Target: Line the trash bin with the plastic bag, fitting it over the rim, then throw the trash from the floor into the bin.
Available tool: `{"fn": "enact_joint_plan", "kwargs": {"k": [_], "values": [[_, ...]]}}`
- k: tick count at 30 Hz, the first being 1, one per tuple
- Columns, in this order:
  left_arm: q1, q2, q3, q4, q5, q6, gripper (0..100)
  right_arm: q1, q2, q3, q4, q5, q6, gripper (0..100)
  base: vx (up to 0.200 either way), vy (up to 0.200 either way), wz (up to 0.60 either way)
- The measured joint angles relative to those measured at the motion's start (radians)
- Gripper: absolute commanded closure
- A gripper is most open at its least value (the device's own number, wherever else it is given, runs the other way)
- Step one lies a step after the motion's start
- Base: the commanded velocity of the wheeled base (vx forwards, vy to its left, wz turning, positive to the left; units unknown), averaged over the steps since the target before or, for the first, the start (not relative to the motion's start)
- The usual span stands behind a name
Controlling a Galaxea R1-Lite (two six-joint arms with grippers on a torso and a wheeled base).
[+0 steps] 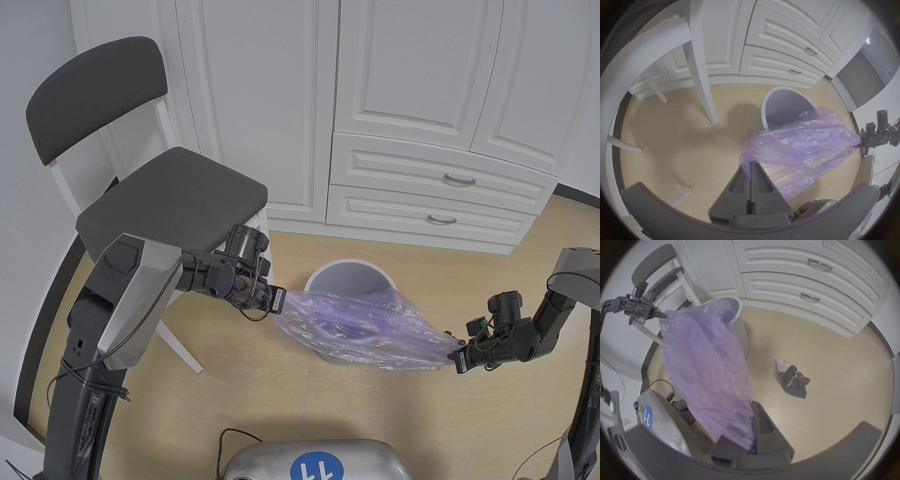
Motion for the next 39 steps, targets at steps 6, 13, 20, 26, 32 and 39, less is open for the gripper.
{"fn": "enact_joint_plan", "kwargs": {"k": [6, 13, 20, 26, 32, 39], "values": [[0.001, 0.000, -0.007, 0.013, 0.000, 0.000, 100, 0.001, -0.015, -0.008, 0.057, -0.001, -0.016, 100, 0.000, 0.000, 0.00], [-0.004, 0.036, -0.055, 0.005, 0.009, -0.025, 100, 0.012, 0.021, -0.056, 0.050, -0.029, 0.000, 100, 0.000, 0.000, 0.00], [-0.015, 0.090, -0.073, -0.099, 0.032, -0.067, 100, 0.041, 0.092, -0.122, -0.122, -0.123, 0.172, 100, 0.000, 0.000, 0.00], [-0.026, 0.121, -0.076, -0.242, 0.051, -0.120, 100, 0.063, 0.160, -0.195, -0.236, -0.171, 0.283, 100, 0.000, 0.000, 0.00], [-0.024, 0.137, -0.076, -0.287, 0.055, -0.127, 100, 0.075, 0.200, -0.260, -0.274, -0.183, 0.384, 100, 0.000, 0.000, 0.00], [0.007, 0.144, -0.076, -0.291, 0.048, -0.121, 100, 0.073, 0.243, -0.302, -0.353, -0.187, 0.409, 100, 0.000, 0.000, 0.00]]}}
